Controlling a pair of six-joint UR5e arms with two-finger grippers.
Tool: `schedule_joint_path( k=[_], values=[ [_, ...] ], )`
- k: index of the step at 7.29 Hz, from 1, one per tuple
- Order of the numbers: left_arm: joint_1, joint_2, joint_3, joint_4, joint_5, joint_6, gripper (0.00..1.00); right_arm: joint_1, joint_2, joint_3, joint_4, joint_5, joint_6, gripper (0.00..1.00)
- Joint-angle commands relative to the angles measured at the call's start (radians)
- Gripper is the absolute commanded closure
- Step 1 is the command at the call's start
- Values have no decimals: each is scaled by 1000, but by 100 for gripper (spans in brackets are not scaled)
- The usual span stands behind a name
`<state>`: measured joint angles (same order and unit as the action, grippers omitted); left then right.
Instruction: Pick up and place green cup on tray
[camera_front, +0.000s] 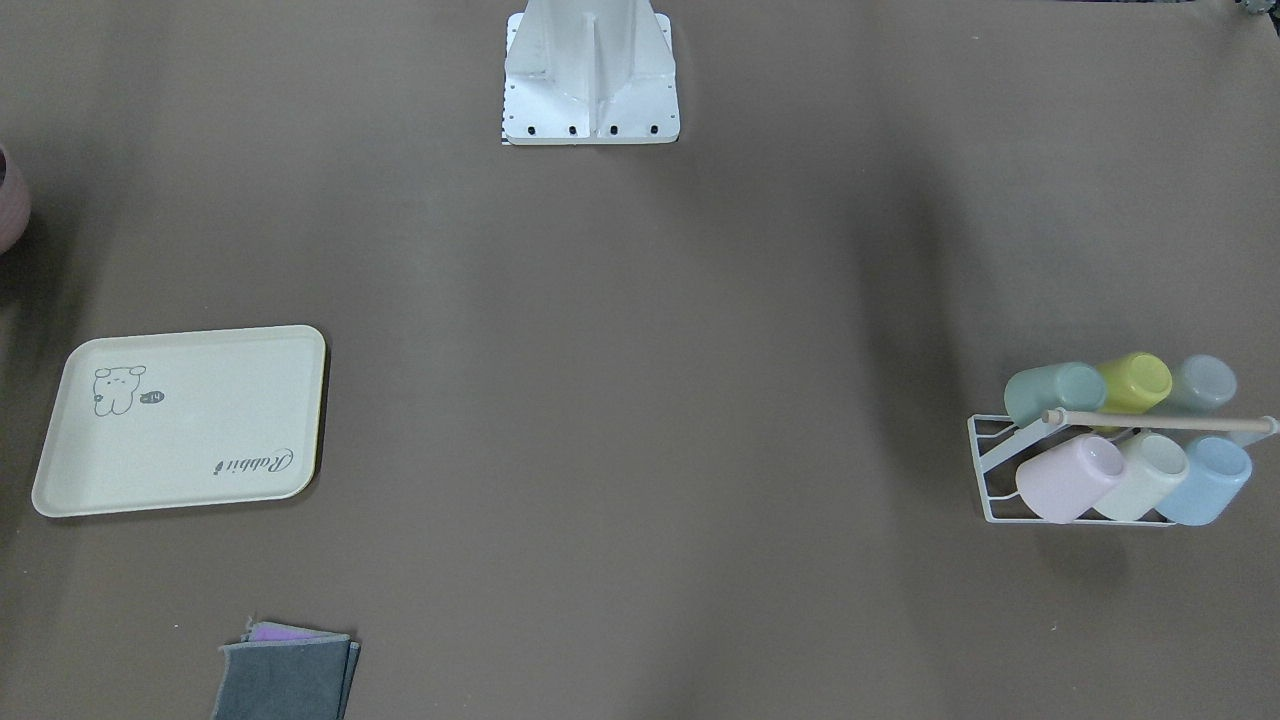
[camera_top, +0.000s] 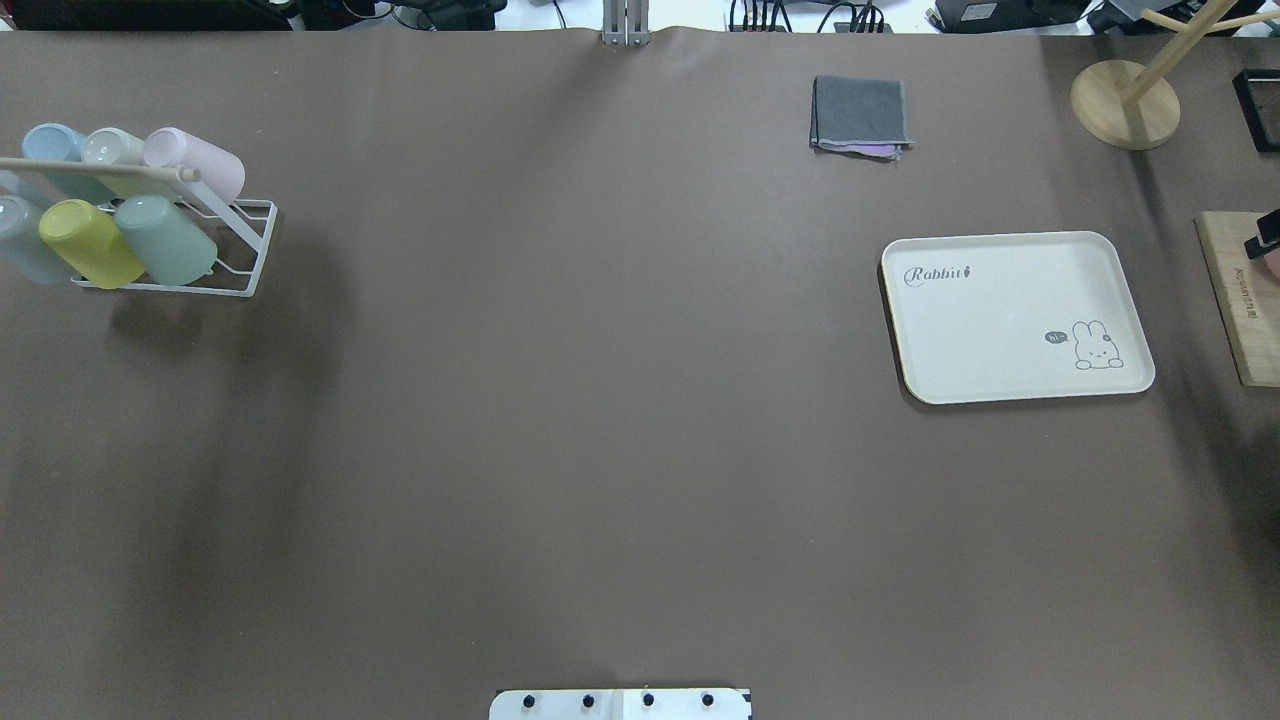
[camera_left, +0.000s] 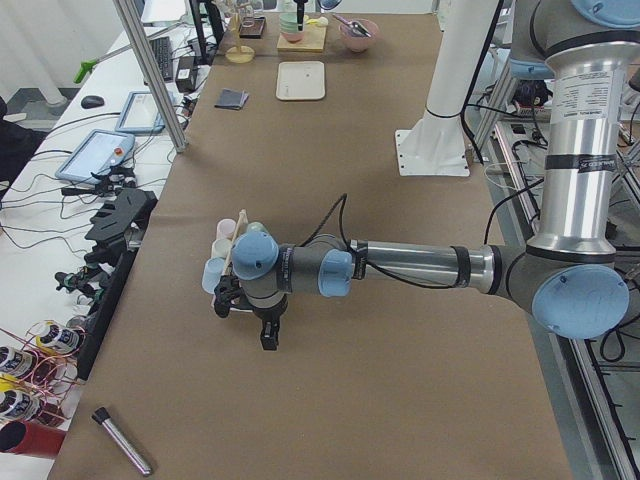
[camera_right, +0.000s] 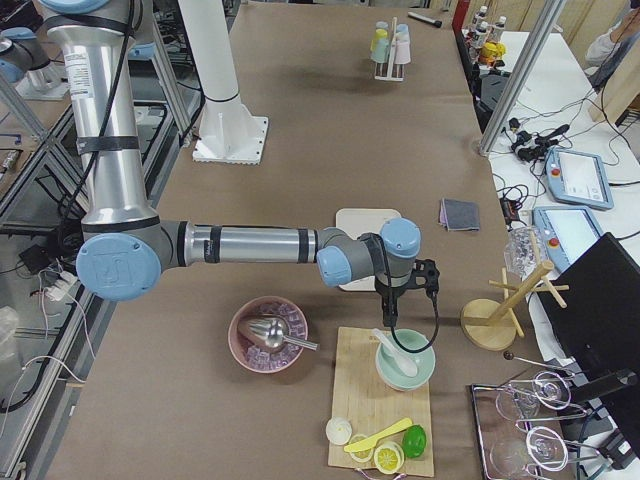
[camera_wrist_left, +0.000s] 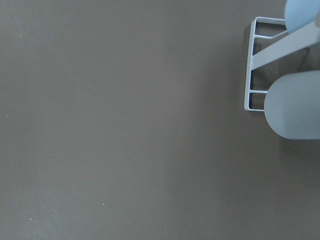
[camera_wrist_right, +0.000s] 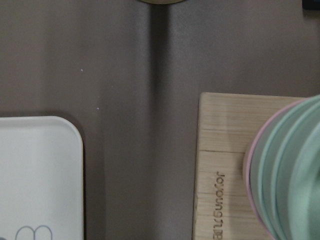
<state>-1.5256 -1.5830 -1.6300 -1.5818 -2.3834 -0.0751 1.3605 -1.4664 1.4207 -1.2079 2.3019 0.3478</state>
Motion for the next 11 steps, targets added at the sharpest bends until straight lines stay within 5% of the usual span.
schedule_joint_path(
  k=[1,5,8,11],
  values=[
    [36,-43,-56,5,4,-6,2,-47,55,-153,259,2,173,0],
    [237,-230,-122,71,122,0,2,-119,66,-149,271,59,367,1],
    [343,-332,-172,270,150,0,2,-173,28,-158,370,85,367,5],
    [520,-333,-373,278,364,-3,2,-182,2,-163,421,88,358,17]
  ],
)
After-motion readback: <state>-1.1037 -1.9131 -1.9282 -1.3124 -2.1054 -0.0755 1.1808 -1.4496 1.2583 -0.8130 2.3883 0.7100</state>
